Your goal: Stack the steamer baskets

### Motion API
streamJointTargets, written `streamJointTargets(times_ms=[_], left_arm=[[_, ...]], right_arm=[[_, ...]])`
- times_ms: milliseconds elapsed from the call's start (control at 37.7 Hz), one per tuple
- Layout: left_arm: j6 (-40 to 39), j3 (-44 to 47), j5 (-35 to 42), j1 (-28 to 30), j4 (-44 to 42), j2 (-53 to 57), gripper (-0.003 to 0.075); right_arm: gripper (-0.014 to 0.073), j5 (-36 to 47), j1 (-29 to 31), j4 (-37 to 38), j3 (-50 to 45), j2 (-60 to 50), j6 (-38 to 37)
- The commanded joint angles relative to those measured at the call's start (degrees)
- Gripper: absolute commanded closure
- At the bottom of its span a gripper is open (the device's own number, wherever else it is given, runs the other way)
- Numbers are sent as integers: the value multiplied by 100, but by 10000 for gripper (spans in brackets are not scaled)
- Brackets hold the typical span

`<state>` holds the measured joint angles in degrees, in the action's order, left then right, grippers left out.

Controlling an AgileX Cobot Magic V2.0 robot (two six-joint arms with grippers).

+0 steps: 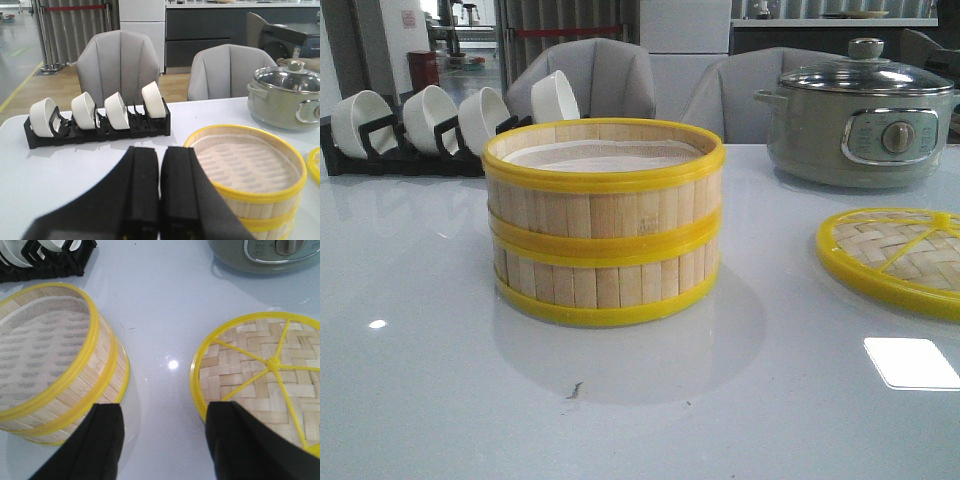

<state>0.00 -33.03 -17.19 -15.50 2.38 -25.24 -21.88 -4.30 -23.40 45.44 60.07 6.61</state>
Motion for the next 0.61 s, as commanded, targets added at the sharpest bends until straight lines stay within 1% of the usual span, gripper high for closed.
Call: streamJointTargets(times_ms=[0,80,159,318,584], left_arm=[[0,381,1581,8,36,-29,623],[0,994,2696,8,20,-128,623],[48,1341,3251,8,7,-357,623],[48,1499,3498,8,7,-855,623],[48,1503,3575,8,7,-1023,624]], right_arm=[[118,343,-7,-32,211,-74,60],[118,349,-7,-32,211,-74,60],[118,349,-7,-32,211,-74,60],[118,349,-7,-32,211,-74,60],[118,342,-7,-32,211,-74,60]])
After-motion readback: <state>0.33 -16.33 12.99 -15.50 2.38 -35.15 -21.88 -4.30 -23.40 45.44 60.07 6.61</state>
